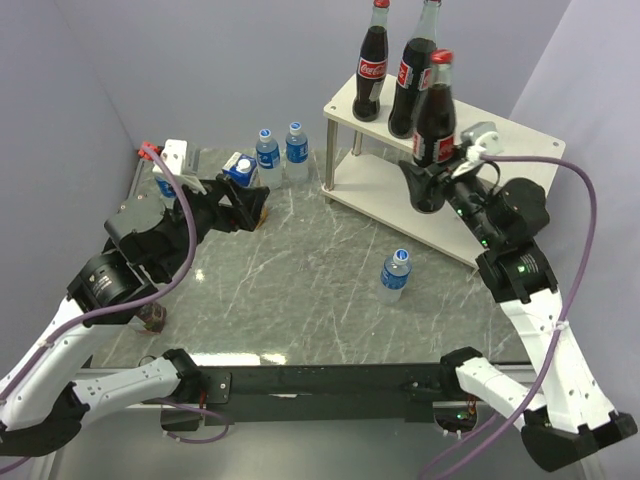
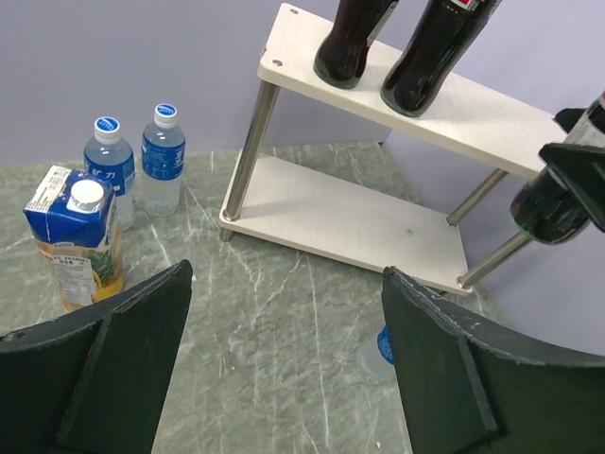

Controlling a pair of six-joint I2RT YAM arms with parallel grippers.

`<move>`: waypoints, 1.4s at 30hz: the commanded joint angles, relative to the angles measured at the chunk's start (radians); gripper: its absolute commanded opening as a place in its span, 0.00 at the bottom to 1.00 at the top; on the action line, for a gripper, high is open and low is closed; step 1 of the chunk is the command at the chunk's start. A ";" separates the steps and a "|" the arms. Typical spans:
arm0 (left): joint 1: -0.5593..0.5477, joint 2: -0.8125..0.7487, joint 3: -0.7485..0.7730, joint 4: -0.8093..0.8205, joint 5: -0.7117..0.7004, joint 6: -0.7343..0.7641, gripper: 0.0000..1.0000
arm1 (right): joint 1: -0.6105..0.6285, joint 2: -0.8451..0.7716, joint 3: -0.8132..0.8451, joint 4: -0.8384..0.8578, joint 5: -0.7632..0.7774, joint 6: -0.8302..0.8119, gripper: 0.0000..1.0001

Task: Place and organize the beverage onto the shelf
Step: Place the drink on the shelf.

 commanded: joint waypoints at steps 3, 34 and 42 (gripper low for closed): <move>-0.001 -0.036 -0.014 0.047 0.018 0.036 0.87 | -0.097 -0.070 -0.006 0.524 0.002 0.088 0.00; -0.001 -0.086 -0.094 0.068 0.021 0.071 0.87 | -0.257 0.257 0.054 0.837 0.099 0.082 0.00; -0.001 -0.092 -0.101 0.071 0.013 0.078 0.87 | -0.275 0.314 0.095 0.853 0.107 0.098 0.00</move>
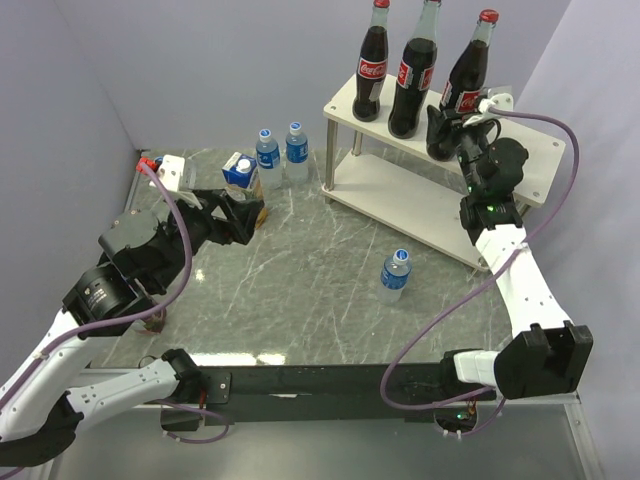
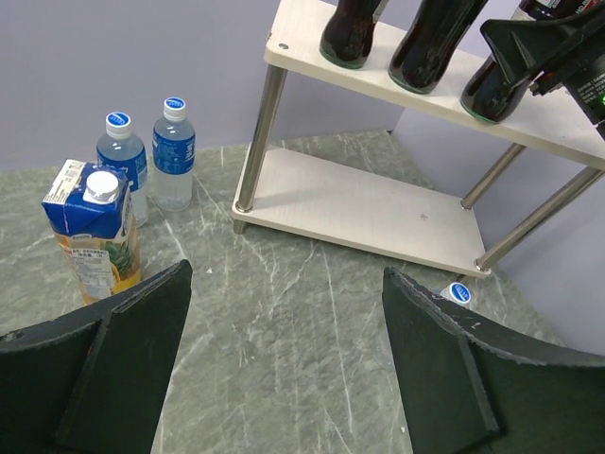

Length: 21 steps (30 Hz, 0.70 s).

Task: Place and organize the beverage onto the shelf
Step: Place the drink on the shelf.

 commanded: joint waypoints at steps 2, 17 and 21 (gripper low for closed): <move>-0.001 -0.009 -0.006 0.049 -0.002 0.017 0.87 | -0.012 -0.016 0.136 0.318 0.026 0.001 0.00; -0.001 -0.022 -0.013 0.047 -0.010 0.013 0.87 | -0.013 0.038 0.127 0.343 0.035 -0.026 0.03; -0.001 -0.025 -0.016 0.047 -0.011 0.013 0.87 | -0.013 0.045 0.125 0.340 0.027 -0.039 0.17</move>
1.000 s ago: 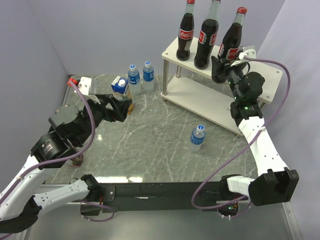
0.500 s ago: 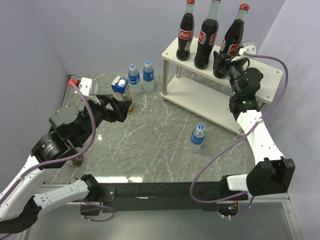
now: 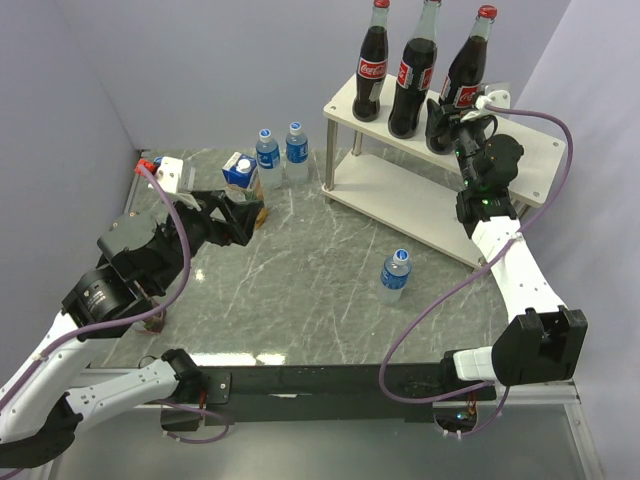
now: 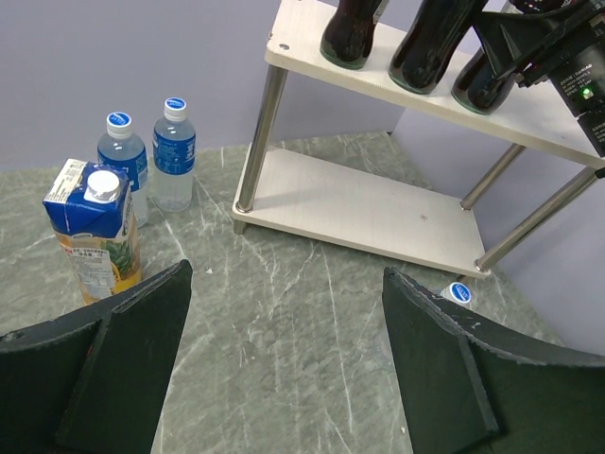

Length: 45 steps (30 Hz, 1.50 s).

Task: Place and organize the beverage onto the shelf
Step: Place the drink on the shelf.

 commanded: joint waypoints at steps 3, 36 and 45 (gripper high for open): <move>-0.001 -0.015 -0.005 0.040 -0.008 0.008 0.87 | -0.007 -0.026 0.103 0.243 0.012 -0.025 0.30; -0.001 -0.033 0.000 0.033 0.004 -0.005 0.87 | -0.017 -0.068 0.101 0.196 -0.012 -0.003 0.85; -0.001 -0.041 -0.003 0.030 0.015 -0.013 0.87 | -0.028 -0.103 0.141 0.128 -0.068 -0.014 0.87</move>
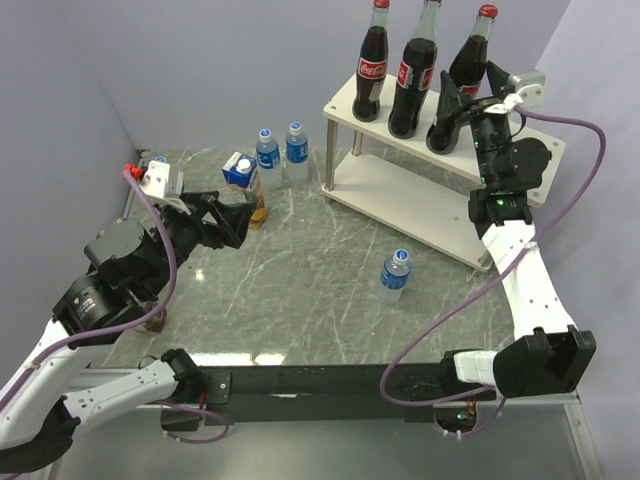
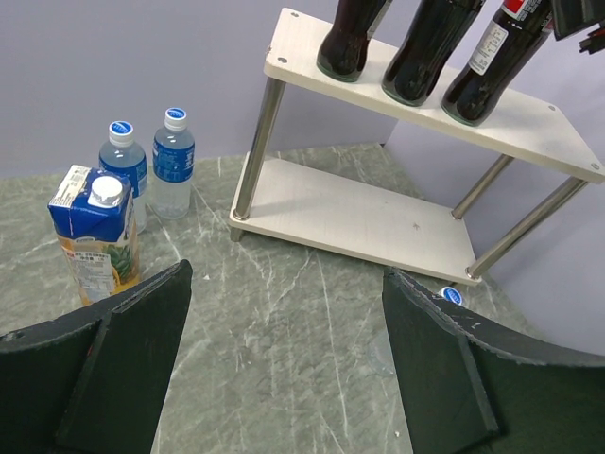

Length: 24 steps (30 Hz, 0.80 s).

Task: Place and organize the beverage onto the shelf
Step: Place the drink on the shelf.

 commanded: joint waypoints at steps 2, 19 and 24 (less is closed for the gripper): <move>-0.001 -0.010 0.000 0.028 0.017 -0.011 0.87 | -0.022 -0.062 0.068 0.002 -0.028 0.005 0.88; -0.001 0.042 -0.002 0.046 0.009 0.011 0.92 | -0.051 -0.254 0.007 -0.154 -0.233 -0.071 0.90; 0.003 0.072 -0.034 0.078 -0.028 0.015 1.00 | -0.094 -0.355 0.002 -0.328 -0.434 -0.117 0.90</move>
